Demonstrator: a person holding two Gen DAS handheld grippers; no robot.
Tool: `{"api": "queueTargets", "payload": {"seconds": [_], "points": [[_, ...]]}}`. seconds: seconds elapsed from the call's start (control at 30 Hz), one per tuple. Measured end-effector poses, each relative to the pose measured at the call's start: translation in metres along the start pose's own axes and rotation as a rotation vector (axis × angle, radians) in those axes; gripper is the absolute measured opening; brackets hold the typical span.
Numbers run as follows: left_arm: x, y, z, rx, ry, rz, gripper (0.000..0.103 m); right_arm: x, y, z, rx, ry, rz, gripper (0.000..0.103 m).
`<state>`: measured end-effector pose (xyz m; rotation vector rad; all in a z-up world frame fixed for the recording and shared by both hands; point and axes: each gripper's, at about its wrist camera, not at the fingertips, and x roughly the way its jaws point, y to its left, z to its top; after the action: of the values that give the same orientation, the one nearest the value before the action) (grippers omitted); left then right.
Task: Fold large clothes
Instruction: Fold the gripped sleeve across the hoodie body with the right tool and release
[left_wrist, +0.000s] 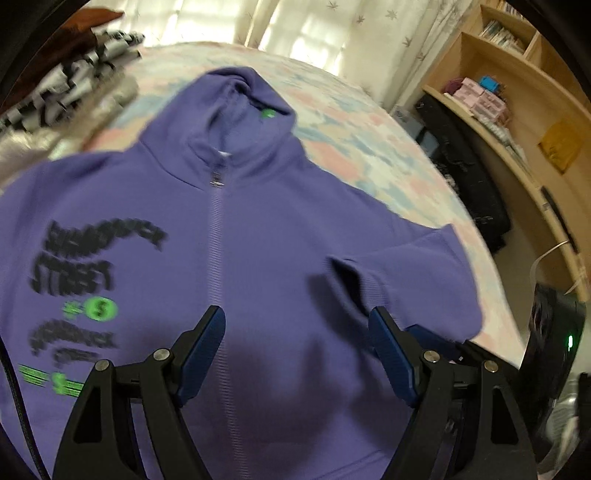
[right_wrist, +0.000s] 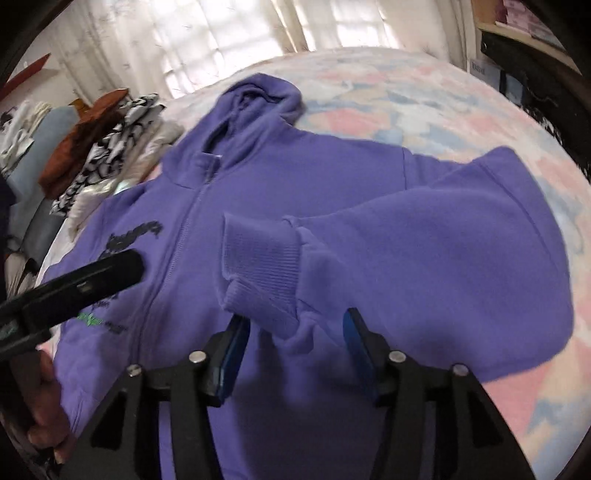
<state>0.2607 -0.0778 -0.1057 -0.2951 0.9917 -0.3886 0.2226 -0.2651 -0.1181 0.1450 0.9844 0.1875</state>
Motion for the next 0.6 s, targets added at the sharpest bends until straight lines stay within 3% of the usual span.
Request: {"api": "queueTargets", "payload": {"seconds": [0.2, 0.43, 0.5, 0.57, 0.6], "points": [[0.023, -0.01, -0.003, -0.059, 0.058, -0.114, 0.078, -0.027, 0.002, -0.02, -0.034, -0.044, -0.014, 0.054], [0.057, -0.027, -0.002, -0.098, 0.115, -0.127, 0.076, -0.037, -0.019, -0.038, 0.045, -0.047, 0.029, 0.054], [0.068, -0.037, 0.0, -0.085, 0.134, -0.122, 0.056, -0.036, -0.023, -0.039, 0.065, -0.043, 0.036, 0.054], [0.08, -0.049, 0.004, -0.045, 0.175, -0.097, 0.007, -0.038, -0.029, -0.041, 0.083, -0.048, 0.043, 0.054], [0.083, -0.06, 0.006, 0.005, 0.184, -0.054, 0.007, -0.039, -0.03, -0.041, 0.089, -0.053, 0.045, 0.054]]}}
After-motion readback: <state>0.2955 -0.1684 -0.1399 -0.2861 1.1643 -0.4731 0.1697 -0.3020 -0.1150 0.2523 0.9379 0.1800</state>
